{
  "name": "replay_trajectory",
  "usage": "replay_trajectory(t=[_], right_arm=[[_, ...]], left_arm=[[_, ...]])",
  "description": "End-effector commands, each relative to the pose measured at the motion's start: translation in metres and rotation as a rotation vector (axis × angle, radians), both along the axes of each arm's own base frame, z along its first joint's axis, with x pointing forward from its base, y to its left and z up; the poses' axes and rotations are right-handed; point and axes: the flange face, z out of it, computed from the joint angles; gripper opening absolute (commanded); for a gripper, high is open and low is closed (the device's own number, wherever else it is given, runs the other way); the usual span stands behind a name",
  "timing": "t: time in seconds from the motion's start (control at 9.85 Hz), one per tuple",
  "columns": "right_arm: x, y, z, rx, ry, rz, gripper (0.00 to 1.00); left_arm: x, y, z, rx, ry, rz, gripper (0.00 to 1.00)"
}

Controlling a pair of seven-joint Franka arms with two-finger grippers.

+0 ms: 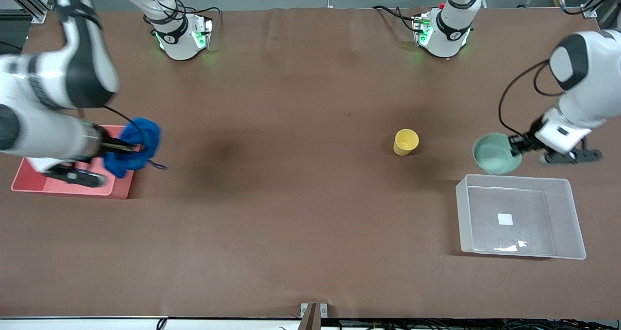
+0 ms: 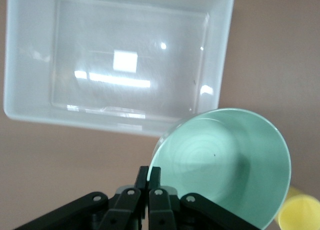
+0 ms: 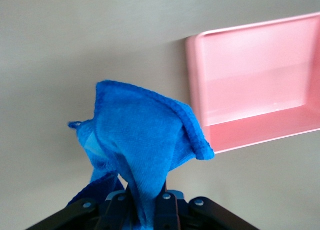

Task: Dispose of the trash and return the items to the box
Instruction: 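Lower the cloth into the pink bin while the left gripper lowers the bowl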

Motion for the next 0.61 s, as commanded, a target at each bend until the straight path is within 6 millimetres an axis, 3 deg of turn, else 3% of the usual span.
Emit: replay_trajectory(t=[0.0,0.1,0.3,0.41,0.51], right_arm=[[-0.013,-0.094,-0.006,0.040,0.025,0.105,0.01],[-0.024,-0.142,-0.030,0.065,0.013,0.165,0.01],[-0.049,-0.214,-0.094,0.087,-0.093,0.285,0.01],[-0.059,-0.231,-0.126,0.096,-0.118,0.303,0.01],[-0.065,-0.242,-0.171,0.126,-0.115,0.283,0.01]], left_arm=[[0.072,0.024,-0.049,0.040,0.055,-0.030,0.00],[0.099,0.039,-0.066,0.052,0.077,-0.046,0.00],[0.119,0.073,-0.109,0.026,0.110,-0.059,0.00],[0.125,0.080,-0.123,0.035,0.116,-0.084,0.00],[0.125,0.087,-0.139,0.042,0.126,-0.081,0.00]])
